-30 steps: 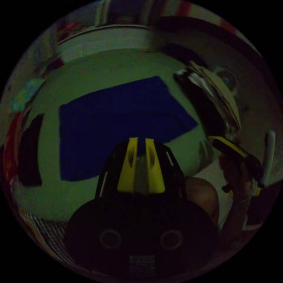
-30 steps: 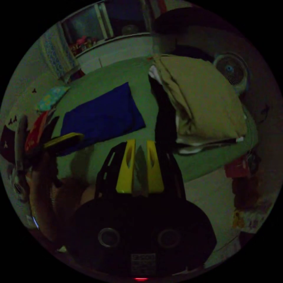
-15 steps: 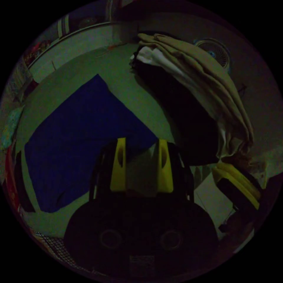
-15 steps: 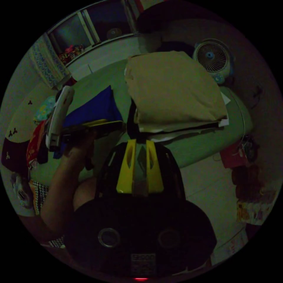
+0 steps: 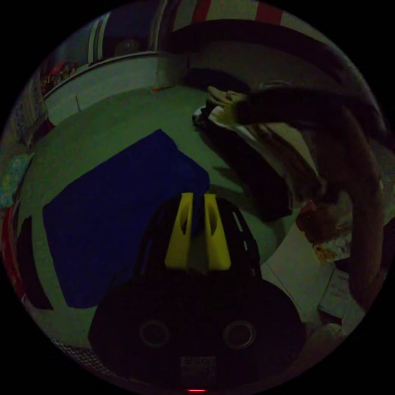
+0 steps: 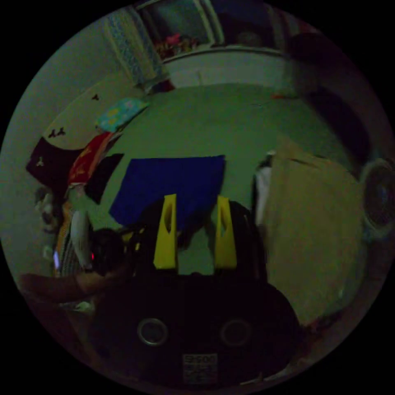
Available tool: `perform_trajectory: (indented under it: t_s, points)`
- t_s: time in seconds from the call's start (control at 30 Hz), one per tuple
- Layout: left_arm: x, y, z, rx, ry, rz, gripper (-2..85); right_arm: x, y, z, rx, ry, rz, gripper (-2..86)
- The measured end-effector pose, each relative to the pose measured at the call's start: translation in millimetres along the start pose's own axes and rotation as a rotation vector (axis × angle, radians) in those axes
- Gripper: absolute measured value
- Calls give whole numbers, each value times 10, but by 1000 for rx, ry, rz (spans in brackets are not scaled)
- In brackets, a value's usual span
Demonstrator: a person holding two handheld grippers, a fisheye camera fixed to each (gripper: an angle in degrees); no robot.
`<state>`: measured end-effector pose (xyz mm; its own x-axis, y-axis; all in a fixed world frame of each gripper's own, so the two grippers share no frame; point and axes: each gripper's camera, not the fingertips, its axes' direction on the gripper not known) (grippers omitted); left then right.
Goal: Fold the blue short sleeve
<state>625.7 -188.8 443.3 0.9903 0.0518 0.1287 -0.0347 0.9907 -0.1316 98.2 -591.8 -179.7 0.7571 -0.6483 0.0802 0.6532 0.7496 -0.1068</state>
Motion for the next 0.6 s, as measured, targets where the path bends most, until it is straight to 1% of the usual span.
perform_trajectory:
  t_s: [0.07, 0.1, 0.2, 0.27, 0.33, 0.4, 0.5, 0.6]
  points:
    - [-183, 80, -124, 34, 36, -34, 59, 180, -327, 297, -87, -26, 74, 127]
    - [-230, 101, -149, 38, 44, -41, 59, 308, -493, 473, -141, -73, 103, 127]
    - [-461, 218, -234, 49, 85, -65, 59, 611, -762, 714, -150, -139, 215, 122]
    - [-626, 307, -289, 55, 90, -82, 59, 685, -878, 845, -160, -173, 246, 109]
    - [-746, 348, -347, 57, 117, -94, 59, 671, -991, 994, -184, -174, 245, 101]
    - [-859, 390, -428, 74, 144, -101, 59, 591, -1129, 1176, -204, -124, 253, 70]
    - [-1035, 491, -537, 77, 152, -106, 59, 413, -1266, 1270, -165, -126, 247, 21]
    - [-1248, 600, -687, 94, 178, -122, 58, 157, -1393, 1288, -143, -100, 204, -3]
